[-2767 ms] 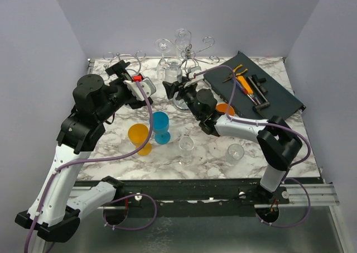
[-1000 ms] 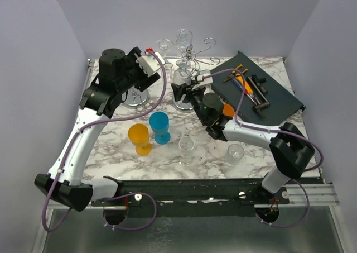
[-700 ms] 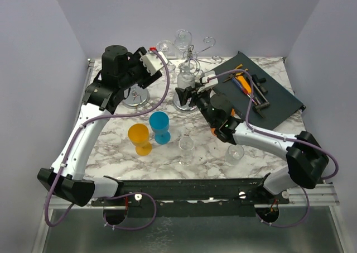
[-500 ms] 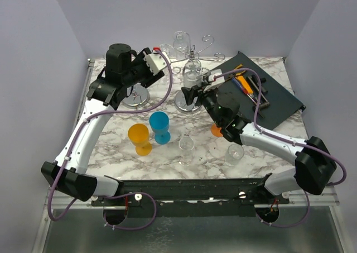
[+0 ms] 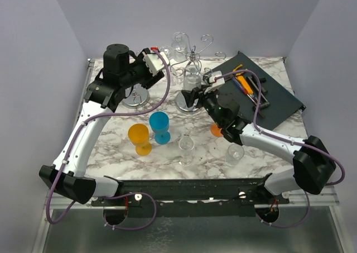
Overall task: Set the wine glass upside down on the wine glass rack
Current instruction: Turn the wine glass upside down at the wine rack.
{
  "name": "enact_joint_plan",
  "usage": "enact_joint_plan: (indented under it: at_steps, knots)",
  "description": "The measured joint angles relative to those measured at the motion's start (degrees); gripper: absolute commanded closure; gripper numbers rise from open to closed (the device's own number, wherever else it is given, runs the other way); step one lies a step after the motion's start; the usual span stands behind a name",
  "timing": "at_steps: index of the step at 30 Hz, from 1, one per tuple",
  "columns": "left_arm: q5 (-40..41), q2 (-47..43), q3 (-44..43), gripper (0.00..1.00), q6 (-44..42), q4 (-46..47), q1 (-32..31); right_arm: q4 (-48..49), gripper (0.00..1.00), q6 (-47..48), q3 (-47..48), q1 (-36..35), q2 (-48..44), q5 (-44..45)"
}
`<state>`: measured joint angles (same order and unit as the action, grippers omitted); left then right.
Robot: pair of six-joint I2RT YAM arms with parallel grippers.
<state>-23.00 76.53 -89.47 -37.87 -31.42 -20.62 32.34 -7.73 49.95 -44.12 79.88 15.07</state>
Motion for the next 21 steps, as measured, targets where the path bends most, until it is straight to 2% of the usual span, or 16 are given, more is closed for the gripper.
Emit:
enact_joint_plan:
  at_steps: [8, 21]
  knots:
    - [0.0, -1.42, 0.0, 0.44, 0.11, 0.0, 0.0, 7.02, 0.92, -2.4, 1.16, -0.04, 5.81, -0.11]
    - [0.0, -1.42, 0.02, 0.44, 0.09, -0.02, 0.0, 10.14, 0.92, -2.69, 4.2, -0.59, 12.57, 0.24]
